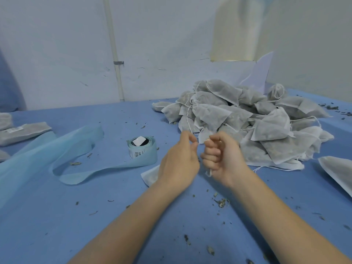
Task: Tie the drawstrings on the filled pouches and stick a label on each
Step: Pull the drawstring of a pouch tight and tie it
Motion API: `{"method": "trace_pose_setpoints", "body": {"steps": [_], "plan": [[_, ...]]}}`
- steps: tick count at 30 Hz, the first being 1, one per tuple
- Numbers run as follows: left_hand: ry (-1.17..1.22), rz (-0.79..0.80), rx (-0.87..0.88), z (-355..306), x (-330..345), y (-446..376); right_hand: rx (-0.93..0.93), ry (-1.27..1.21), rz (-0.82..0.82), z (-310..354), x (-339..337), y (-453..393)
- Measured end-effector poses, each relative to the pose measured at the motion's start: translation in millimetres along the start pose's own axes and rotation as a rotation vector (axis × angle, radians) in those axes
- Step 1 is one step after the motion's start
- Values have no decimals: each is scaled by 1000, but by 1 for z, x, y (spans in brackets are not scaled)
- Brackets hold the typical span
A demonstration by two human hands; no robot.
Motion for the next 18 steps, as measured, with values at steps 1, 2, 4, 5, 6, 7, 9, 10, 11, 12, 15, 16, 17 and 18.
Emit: {"method": "trace_pose_setpoints", "body": {"steps": [1, 2, 4, 5, 6, 7, 9, 10, 11, 12, 15, 16, 17, 18], "plan": [[66, -26, -20, 2, -3, 0, 27, -109, 27, -4, 5, 2], [129, -54, -40, 4, -5, 1, 41, -204, 49, -6, 9, 3], [205, -103, -59, 8, -10, 2, 39, -317, 75, -7, 14, 4], [212, -117, -54, 8, -12, 3, 28, -319, 75, -7, 13, 5], [207, -123, -43, 8, -12, 4, 17, -293, 71, -8, 13, 4], [195, -127, -31, 7, -12, 4, 7, -255, 73, -9, 12, 4], [177, -132, -29, 7, -12, 5, -10, -167, 99, -10, 13, 5], [177, -131, -40, 9, -11, 4, -17, -116, 111, -10, 14, 5], [183, -127, -49, 10, -11, 4, -28, -56, 115, -10, 14, 5], [189, -122, -56, 12, -11, 4, -43, 14, 117, -9, 13, 4], [194, -107, -67, 15, -9, 4, -129, 338, 88, -3, 12, 5], [207, -101, -70, 15, -9, 4, -164, 464, 68, -1, 12, 6], [229, -99, -76, 16, -9, 4, -193, 571, 55, 1, 12, 7], [251, -102, -86, 17, -9, 3, -215, 655, 55, 1, 13, 7]]}}
Point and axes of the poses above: each hand's wrist, its own y-axis away from the middle knuckle, its own x-axis out of the palm, z = x × y, the point moved 6 cm from there along -y, towards the middle knuckle, and after that the axes turned 2 degrees about -x, right-handed, at the moved point
